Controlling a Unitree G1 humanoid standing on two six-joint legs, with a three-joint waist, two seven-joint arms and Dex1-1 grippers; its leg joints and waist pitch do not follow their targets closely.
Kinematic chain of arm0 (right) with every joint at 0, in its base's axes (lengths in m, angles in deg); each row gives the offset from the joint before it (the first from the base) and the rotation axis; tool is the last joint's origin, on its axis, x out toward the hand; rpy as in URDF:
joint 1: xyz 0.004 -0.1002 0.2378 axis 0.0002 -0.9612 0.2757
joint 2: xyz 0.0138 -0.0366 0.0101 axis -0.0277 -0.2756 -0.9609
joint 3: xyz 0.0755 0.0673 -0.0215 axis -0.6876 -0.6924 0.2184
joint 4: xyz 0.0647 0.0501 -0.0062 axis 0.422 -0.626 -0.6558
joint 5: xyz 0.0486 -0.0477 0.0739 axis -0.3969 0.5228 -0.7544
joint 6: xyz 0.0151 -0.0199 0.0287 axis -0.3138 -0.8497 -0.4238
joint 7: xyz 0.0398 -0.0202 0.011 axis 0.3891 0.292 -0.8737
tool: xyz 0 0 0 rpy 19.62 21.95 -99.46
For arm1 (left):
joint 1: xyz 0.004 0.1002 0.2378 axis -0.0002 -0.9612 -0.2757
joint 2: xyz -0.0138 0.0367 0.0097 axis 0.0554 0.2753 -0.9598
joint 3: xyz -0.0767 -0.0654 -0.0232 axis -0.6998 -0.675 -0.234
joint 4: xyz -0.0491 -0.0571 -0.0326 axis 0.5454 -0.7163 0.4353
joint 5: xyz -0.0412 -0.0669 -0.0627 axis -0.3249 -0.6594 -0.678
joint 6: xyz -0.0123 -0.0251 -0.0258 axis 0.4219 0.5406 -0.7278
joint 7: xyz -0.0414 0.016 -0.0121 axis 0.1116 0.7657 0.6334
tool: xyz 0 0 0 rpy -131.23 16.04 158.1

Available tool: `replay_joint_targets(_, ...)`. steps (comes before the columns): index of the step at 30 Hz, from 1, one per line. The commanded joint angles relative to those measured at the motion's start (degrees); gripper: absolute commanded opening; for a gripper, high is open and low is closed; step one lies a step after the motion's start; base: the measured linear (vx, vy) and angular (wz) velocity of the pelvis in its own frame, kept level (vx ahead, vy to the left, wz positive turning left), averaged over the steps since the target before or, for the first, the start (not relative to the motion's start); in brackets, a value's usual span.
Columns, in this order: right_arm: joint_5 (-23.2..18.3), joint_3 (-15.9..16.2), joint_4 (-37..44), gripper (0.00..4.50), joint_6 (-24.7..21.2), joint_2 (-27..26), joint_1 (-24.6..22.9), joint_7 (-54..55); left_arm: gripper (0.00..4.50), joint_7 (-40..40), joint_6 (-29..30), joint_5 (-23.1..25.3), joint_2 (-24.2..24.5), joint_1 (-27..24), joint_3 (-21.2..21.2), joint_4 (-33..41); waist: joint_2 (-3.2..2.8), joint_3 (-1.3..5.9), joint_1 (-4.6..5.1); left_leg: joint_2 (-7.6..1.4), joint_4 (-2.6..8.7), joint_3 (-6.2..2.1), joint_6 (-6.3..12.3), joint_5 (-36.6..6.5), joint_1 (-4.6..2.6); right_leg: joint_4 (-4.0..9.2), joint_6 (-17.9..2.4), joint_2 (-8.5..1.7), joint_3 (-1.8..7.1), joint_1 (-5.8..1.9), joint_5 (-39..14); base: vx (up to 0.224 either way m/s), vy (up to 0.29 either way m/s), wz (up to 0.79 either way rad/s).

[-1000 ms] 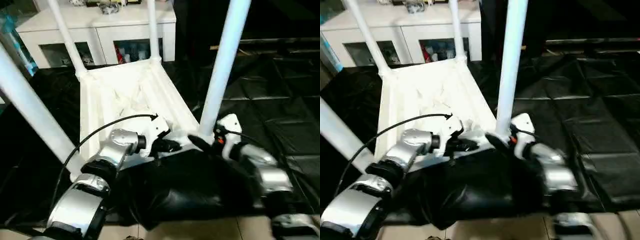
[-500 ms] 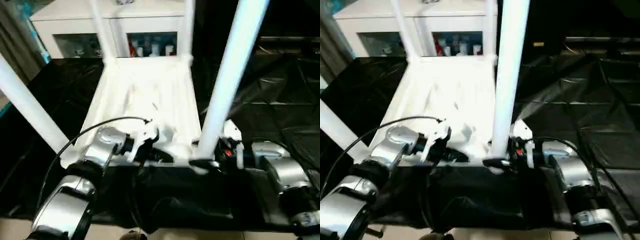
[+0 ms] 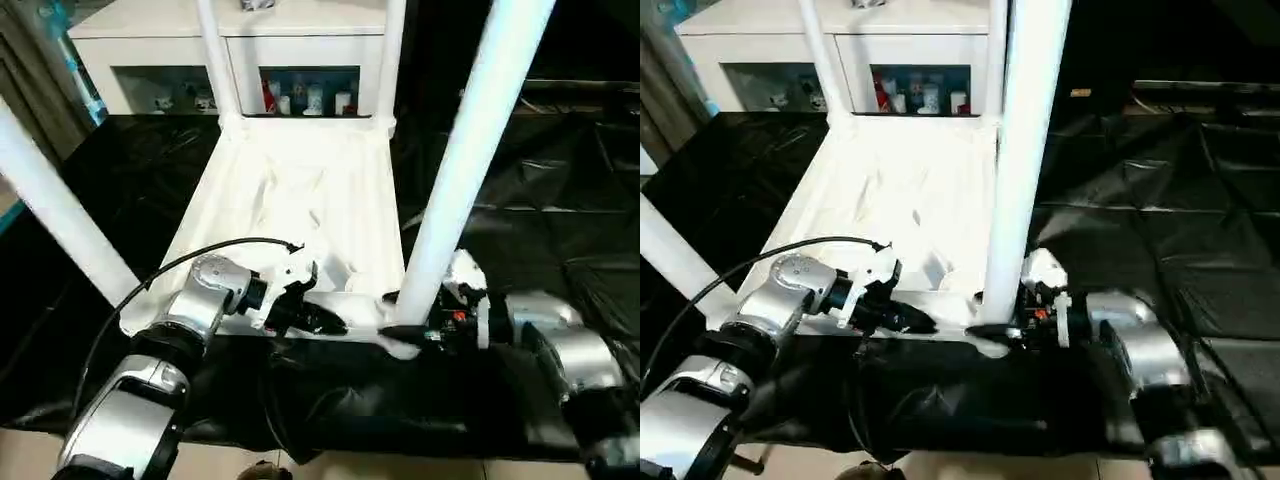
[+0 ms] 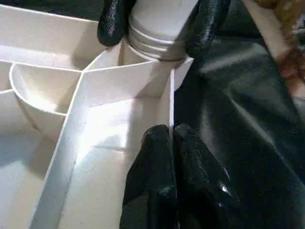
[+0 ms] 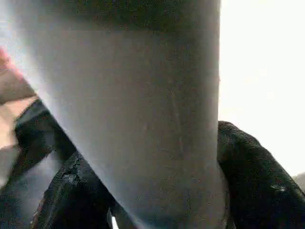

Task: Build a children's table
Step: Rotate leg to tighten

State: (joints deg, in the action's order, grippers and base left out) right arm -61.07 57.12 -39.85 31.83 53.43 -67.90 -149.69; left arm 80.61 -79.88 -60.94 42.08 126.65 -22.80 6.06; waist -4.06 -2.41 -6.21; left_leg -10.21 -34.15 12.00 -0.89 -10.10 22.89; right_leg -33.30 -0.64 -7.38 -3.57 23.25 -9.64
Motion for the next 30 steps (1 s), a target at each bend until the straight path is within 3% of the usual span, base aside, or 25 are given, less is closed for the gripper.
replay_joint_targets(1,2.37,1.76,-2.02,2.67,-0.23,-3.53,-0.56,7.04,0.00,-6.45,-1.21,-0.15,-3.17,1.68,-1.37,-1.13,1.24,3.33,0.39,-3.01,4.88,-1.33,2.68,-16.00,-1.80,3.82,-11.55,-1.86,1.36,-1.96,-16.82,0.000,0.000,0.00)
replay_joint_targets(3,4.38,1.53,-4.18,2.67,0.43,-5.95,-0.51,13.54,0.00,-10.90,-1.39,0.69,-4.63,2.53,-1.65,-2.57,1.33,2.99,0.94,-2.93,5.28,-1.67,0.35,-20.41,-2.04,4.41,-9.63,-2.08,1.28,-1.95,-23.82,0.000,0.000,0.00)
replay_joint_targets(4,5.66,1.34,-5.92,2.67,0.93,-7.76,-0.29,18.09,0.00,-13.93,-1.57,1.04,-5.74,3.17,-1.98,-3.54,1.06,2.55,1.80,-2.73,5.62,-1.98,-1.57,-25.24,-2.59,5.17,-7.73,-2.07,1.12,-1.44,-30.02,0.000,0.000,0.00)
replay_joint_targets(6,6.06,0.65,-7.65,2.66,0.90,-9.73,0.35,22.34,0.00,-16.52,-1.44,1.34,-6.82,3.73,-2.06,-4.07,1.25,2.26,2.68,-2.45,5.76,-2.65,-2.88,-29.22,-2.89,5.93,-5.01,-2.22,0.64,-1.39,-36.47,-0.029,0.007,-0.05)
replay_joint_targets(7,6.20,0.12,-8.69,2.66,0.74,-11.00,0.79,25.00,0.00,-18.08,-1.37,1.53,-7.49,4.07,-2.08,-4.36,1.36,2.26,2.98,-2.41,5.79,-2.83,-2.97,-30.08,-2.90,6.18,-4.16,-2.15,0.52,-1.45,-37.53,-0.058,0.014,-0.09)
replay_joint_targets(8,6.28,-0.92,-10.29,2.66,0.50,-12.97,1.84,29.51,0.00,-20.15,-1.15,1.64,-8.66,4.47,-2.19,-4.52,1.05,2.22,3.44,-2.48,5.95,-2.97,-3.30,-31.26,-3.09,6.37,-3.92,-2.07,0.62,-1.03,-37.28,-0.057,0.017,-0.06)
replay_joint_targets(9,6.29,-1.03,-10.45,2.66,0.50,-13.20,1.97,29.96,0.00,-20.40,-1.14,1.66,-8.80,4.50,-2.19,-4.53,0.89,2.12,4.00,-2.33,5.89,-3.14,-3.50,-33.76,-3.54,6.83,-3.69,-1.86,0.11,-0.83,-37.87,-0.057,0.017,-0.04)
replay_joint_targets(11,6.35,-3.46,-14.50,2.66,0.84,-19.02,5.49,40.78,0.00,-26.32,-0.84,2.03,-12.42,5.31,-2.13,-4.78,0.17,1.92,4.95,-2.27,6.27,-3.49,-4.01,-36.88,-3.58,7.08,-3.08,-1.65,-0.63,-1.00,-37.73,-0.054,0.021,-0.05)
replay_joint_targets(12,6.39,-3.61,-14.85,2.66,1.00,-19.72,5.88,41.72,0.00,-26.92,-0.84,2.10,-12.87,5.36,-2.06,-4.80,0.29,1.85,5.41,-2.25,6.38,-3.67,-4.26,-38.08,-3.57,7.27,-2.67,-1.49,-1.02,-1.07,-37.90,0.000,0.000,0.00)
replay_joint_targets(14,6.43,-3.62,-14.93,2.66,1.07,-19.94,5.99,41.96,0.00,-27.07,-0.85,2.12,-13.02,5.36,-2.02,-4.80,-0.07,1.86,6.04,-2.31,6.70,-3.87,-4.07,-41.31,-3.97,7.75,-1.75,-1.26,-1.95,-1.71,-36.49,0.000,0.000,0.00)
replay_joint_targets(15,6.73,-2.97,-14.58,2.66,2.01,-20.51,6.11,41.13,0.00,-26.74,-1.15,2.28,-13.48,5.23,-1.82,-4.77,-0.37,1.77,6.11,-2.37,6.83,-3.60,-3.80,-42.69,-4.64,8.32,-1.93,-1.15,-2.48,-1.45,-35.13,0.000,0.000,0.00)
replay_joint_targets(16,6.29,-2.33,-13.44,3.22,2.85,-20.74,5.77,38.46,0.00,-25.54,-1.46,2.24,-13.60,4.94,-1.58,-4.46,-0.39,1.75,6.29,-2.34,6.88,-3.55,-3.62,-42.98,-4.76,8.39,-1.97,-1.10,-2.73,-1.57,-34.38,0.000,0.000,0.00)
replay_joint_targets(18,5.68,-1.78,-12.43,3.41,3.64,-20.76,5.44,35.86,0.00,-24.13,-1.96,2.13,-13.53,4.77,-1.37,-4.45,-0.34,1.88,6.29,-2.47,7.16,-3.45,-3.23,-42.43,-4.59,8.19,-2.64,-1.44,-2.48,-2.02,-32.14,0.000,0.000,0.00)
replay_joint_targets(20,4.31,-1.34,-10.81,3.54,3.86,-19.97,4.77,31.72,0.00,-21.64,-2.73,1.85,-12.87,4.41,-1.13,-4.28,-0.23,1.91,6.17,-2.19,6.88,-3.25,-2.55,-39.16,-4.39,8.36,-3.69,-2.25,-1.81,-1.82,-33.05,0.000,0.000,0.00)
replay_joint_targets(22,3.81,-0.93,-9.66,3.66,4.15,-18.33,4.33,28.13,0.00,-19.43,-3.08,1.78,-11.85,4.12,-0.86,-4.12,-0.09,2.06,5.91,-2.29,6.88,-3.17,-1.76,-36.40,-3.76,8.15,-4.23,-2.52,-1.28,-2.16,-32.46,0.000,0.000,0.00)
replay_joint_targets(25,2.49,-0.29,-7.25,3.89,3.66,-15.23,3.42,22.24,0.00,-16.00,-3.61,1.75,-10.17,3.66,-0.17,-3.71,0.11,2.52,5.22,-2.70,7.00,-2.78,-0.31,-29.80,-2.68,7.01,-7.27,-2.61,-0.34,-2.82,-26.50,0.000,0.000,0.00)
replay_joint_targets(26,1.79,0.15,-6.06,3.89,3.17,-13.65,2.98,19.49,0.00,-14.66,-3.79,1.66,-9.46,3.57,0.02,-3.60,0.01,2.76,4.89,-2.85,6.91,-2.49,0.25,-26.76,-2.46,6.39,-9.16,-2.46,-0.09,-2.93,-22.16,0.000,0.000,0.00)
replay_joint_targets(28,1.38,0.43,-5.36,3.89,2.93,-12.65,2.70,17.71,0.00,-13.80,-3.88,1.63,-9.04,3.53,0.07,-3.56,0.50,3.06,4.03,-2.77,6.36,-1.71,1.77,-22.26,-2.29,5.66,-11.00,-2.36,0.30,-2.84,-17.55,0.000,0.000,0.00)
replay_joint_targets(30,0.71,1.30,-3.23,3.89,2.20,-9.12,1.96,12.10,0.00,-10.09,-3.81,1.33,-7.40,3.47,0.20,-3.27,0.74,3.02,2.95,-2.78,5.69,-1.31,3.38,-19.29,-2.54,5.49,-11.39,-2.43,0.78,-2.29,-19.12,0.029,-0.019,0.04)
